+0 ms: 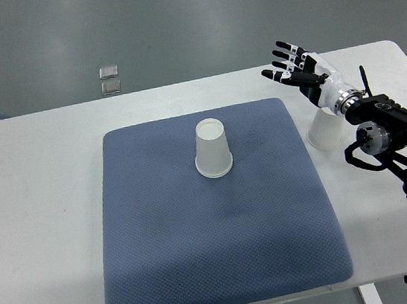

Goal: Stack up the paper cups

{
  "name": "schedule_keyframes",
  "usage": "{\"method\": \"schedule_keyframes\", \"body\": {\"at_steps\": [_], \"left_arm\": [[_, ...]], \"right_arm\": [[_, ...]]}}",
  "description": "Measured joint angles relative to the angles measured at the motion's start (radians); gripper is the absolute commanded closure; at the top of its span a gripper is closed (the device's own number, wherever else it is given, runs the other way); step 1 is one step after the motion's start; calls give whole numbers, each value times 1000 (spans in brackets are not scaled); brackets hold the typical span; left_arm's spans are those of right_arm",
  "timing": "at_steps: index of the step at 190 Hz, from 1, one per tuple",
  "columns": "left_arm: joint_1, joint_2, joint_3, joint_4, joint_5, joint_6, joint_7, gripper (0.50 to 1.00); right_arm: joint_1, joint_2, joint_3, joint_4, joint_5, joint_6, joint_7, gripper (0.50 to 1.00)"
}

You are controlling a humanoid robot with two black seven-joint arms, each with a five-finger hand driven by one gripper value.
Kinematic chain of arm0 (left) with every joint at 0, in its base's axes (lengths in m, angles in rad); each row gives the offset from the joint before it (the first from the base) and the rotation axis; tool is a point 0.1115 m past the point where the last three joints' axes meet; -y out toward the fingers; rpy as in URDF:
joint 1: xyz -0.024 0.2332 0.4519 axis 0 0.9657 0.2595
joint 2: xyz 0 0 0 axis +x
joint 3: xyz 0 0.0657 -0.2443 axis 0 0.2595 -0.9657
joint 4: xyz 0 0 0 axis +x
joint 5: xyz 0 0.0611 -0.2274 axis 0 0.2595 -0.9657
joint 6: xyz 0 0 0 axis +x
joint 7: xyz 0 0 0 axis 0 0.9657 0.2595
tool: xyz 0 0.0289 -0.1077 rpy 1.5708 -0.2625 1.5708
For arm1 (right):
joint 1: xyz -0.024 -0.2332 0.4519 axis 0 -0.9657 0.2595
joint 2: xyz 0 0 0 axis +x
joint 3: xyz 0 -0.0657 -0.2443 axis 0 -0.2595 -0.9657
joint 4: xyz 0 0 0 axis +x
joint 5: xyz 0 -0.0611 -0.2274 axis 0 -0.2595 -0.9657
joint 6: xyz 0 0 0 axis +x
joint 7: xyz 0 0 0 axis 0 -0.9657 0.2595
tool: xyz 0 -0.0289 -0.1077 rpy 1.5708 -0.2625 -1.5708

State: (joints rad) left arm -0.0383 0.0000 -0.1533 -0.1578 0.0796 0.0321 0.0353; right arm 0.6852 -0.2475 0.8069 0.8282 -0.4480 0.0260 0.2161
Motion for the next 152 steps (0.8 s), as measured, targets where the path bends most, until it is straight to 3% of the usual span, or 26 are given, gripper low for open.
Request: {"method": "schedule_keyframes", "body": {"at_steps": [112,152], "left_arm": [[0,0,0,-1,0,0,0,500],[0,0,0,0,0,0,0,500]], "right_arm": [[47,-2,3,-9,1,-9,2,583],[49,-45,2,-1,-10,4,7,583]]}}
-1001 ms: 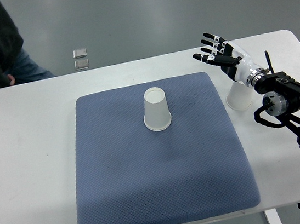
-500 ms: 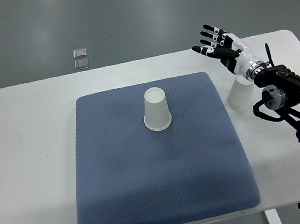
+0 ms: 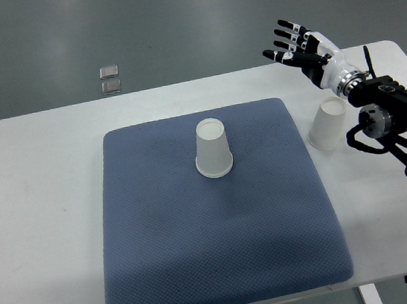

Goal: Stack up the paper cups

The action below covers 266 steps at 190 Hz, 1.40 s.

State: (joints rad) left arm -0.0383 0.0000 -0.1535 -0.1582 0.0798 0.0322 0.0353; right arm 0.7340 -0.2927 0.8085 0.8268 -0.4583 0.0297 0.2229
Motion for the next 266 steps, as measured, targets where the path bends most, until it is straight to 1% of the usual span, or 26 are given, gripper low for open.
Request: {"method": "schedule_keyframes", "body": {"at_steps": [20,62,94,143,166,200,266], "left_arm": [[0,0,0,0,0,0,0,500],[0,0,0,0,0,0,0,500],[0,0,0,0,0,0,0,500],[0,0,0,0,0,0,0,500],[0,0,0,0,0,0,0,500],[0,0,0,0,0,0,0,500],[0,0,0,0,0,0,0,500]], "right_arm": [[4,-35,-3,5,-89,21,7,583],[5,-114,-9,30,-430,125,28,583],[5,-157,-27,36,-688,188,47,583],[27,-209,-54,54,-961,272,68,581],[37,-231,-85,57,-1038,288,77,581],[46,-260,-124,57,-1114,292,79,581],[57,-271,-155,34,-1217,270,79,581]]}}
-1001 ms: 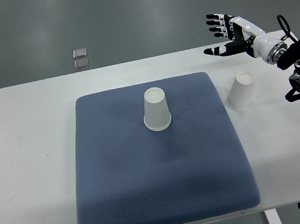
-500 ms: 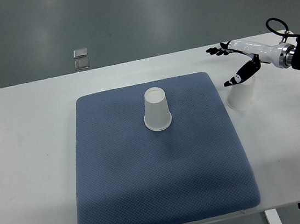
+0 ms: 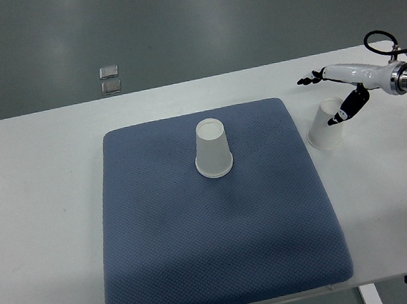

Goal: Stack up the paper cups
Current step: 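Lower the right hand around the white cup beside the pad, then close the right hand on the cup and lift it toward the pad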

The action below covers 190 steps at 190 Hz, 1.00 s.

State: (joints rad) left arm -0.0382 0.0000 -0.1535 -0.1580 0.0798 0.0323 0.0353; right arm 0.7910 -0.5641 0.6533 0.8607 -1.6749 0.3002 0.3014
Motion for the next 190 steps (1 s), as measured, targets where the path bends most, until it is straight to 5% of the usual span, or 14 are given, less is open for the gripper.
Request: {"method": "schedule_keyframes", "body": {"at_steps": [93,190], "left_arm": [[0,0,0,0,0,0,0,500],[0,0,0,0,0,0,0,500]], "right_arm": [[1,-1,-89,-41,-43,-81,-1,605],[1,-2,-90,-42,-47,-90,-1,842]]}}
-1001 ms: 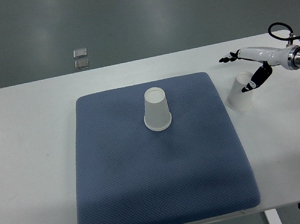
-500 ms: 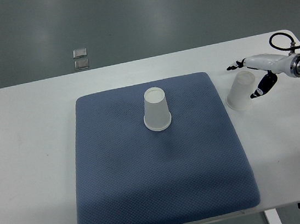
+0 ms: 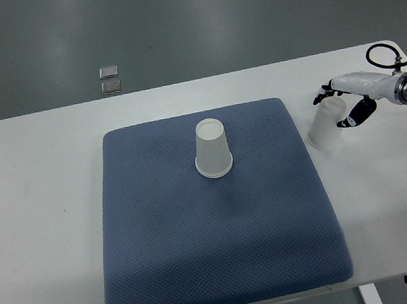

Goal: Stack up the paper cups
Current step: 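Close the right hand on the cup and lift it toward the pad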

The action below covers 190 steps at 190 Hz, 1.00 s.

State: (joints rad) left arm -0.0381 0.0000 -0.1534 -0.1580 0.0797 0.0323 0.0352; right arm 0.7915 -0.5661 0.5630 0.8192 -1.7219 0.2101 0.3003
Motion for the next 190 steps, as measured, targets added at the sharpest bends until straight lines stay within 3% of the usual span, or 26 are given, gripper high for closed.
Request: {"method": "schedule_keyframes", "body": {"at_steps": [43,127,190], "left_arm": [[0,0,0,0,0,0,0,500],[0,0,0,0,0,0,0,500],[0,0,0,0,0,0,0,500]], "right_arm": [[6,-5,0,0,-1,-9,-3,908],[48,-25,66,159,44,-59,5,895],[98,-20,73,327,146,17,5,887]]}}
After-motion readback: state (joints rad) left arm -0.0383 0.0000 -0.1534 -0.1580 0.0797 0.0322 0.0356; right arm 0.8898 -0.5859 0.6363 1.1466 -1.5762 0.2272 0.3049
